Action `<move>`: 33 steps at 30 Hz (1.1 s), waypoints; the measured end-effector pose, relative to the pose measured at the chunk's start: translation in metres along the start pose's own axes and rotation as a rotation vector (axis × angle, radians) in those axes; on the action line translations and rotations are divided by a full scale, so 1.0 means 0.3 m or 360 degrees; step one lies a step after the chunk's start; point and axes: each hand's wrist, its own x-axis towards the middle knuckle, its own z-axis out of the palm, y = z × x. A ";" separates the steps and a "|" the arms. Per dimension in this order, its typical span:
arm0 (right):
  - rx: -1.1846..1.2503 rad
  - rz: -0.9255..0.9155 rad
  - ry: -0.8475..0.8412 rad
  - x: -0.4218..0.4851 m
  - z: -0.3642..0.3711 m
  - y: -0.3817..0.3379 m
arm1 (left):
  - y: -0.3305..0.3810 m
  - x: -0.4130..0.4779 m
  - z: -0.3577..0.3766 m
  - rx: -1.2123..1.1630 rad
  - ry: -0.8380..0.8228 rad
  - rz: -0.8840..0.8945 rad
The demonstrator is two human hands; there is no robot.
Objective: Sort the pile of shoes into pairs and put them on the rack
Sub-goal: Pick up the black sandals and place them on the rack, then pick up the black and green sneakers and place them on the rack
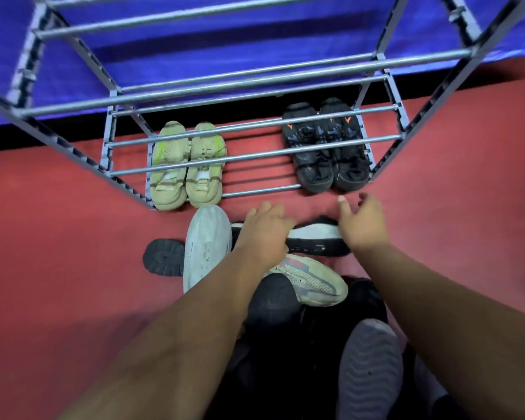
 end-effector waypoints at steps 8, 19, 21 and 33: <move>0.0049 0.0154 -0.1419 -0.098 -0.092 -0.074 | 0.049 -0.187 -0.020 -0.0152 0.0569 0.0041; 0.0178 -0.0001 -0.1053 -0.416 -0.001 -0.219 | -0.101 -0.417 -0.104 -0.0970 0.0077 -0.0991; 0.0070 -0.0044 -0.1107 -0.488 0.013 -0.231 | -0.117 -0.478 -0.122 -0.1003 0.0012 -0.1085; -0.0908 -0.0274 -0.0923 -0.555 -0.115 -0.054 | 0.004 -0.677 -0.038 -0.0949 0.0131 -0.1173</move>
